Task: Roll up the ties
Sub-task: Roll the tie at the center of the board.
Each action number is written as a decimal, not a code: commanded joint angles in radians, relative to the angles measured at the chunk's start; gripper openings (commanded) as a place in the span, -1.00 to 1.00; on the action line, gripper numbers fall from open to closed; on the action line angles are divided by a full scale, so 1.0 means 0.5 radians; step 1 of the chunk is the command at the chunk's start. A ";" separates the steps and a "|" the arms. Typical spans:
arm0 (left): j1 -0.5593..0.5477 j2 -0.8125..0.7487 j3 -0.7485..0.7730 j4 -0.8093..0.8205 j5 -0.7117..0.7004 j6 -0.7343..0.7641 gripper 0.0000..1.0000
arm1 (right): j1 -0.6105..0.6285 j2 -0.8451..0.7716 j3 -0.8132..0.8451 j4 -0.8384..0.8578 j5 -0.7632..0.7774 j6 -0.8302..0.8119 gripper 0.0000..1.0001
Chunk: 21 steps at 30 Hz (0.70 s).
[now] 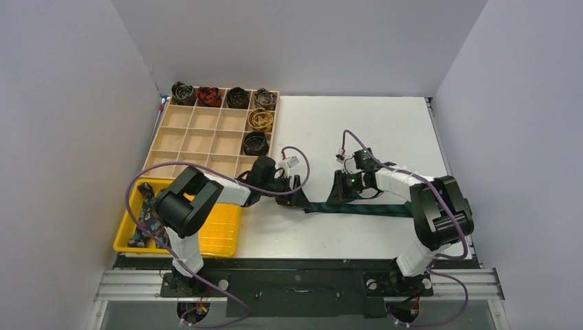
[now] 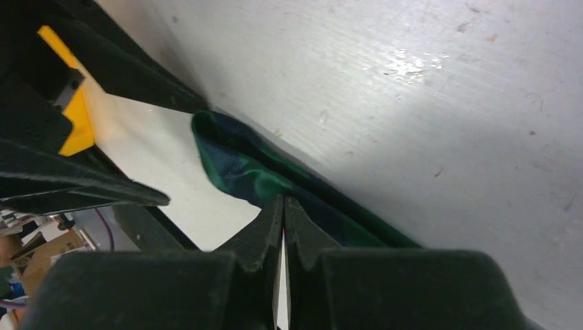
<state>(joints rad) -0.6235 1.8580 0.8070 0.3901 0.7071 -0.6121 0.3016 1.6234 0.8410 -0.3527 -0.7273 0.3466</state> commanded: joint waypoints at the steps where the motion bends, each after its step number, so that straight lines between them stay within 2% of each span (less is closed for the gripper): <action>1: -0.014 0.109 -0.010 0.124 -0.028 -0.060 0.16 | 0.011 0.100 0.065 0.012 0.101 -0.103 -1.00; 5: -0.022 0.140 0.006 0.255 0.069 -0.118 -0.01 | 0.009 0.200 0.061 -0.004 0.170 -0.155 -1.00; 10: -0.006 0.000 -0.018 0.366 0.157 -0.188 -0.51 | 0.026 0.260 0.098 -0.036 0.192 -0.173 -1.00; 16: 0.066 -0.230 -0.110 0.414 0.164 -0.230 -0.76 | 0.145 0.278 0.160 -0.035 0.212 -0.167 -1.00; 19: 0.091 -0.289 -0.147 0.379 0.186 -0.198 -0.98 | 0.189 0.295 0.188 -0.035 0.218 -0.169 -1.00; 21: 0.104 -0.314 -0.155 0.316 0.187 -0.142 -1.00 | 0.199 0.301 0.205 -0.032 0.214 -0.162 -1.00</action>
<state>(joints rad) -0.5888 1.7554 0.7410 0.5289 0.7723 -0.7166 0.3817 1.7489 0.9203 -0.3775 -0.6834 0.2951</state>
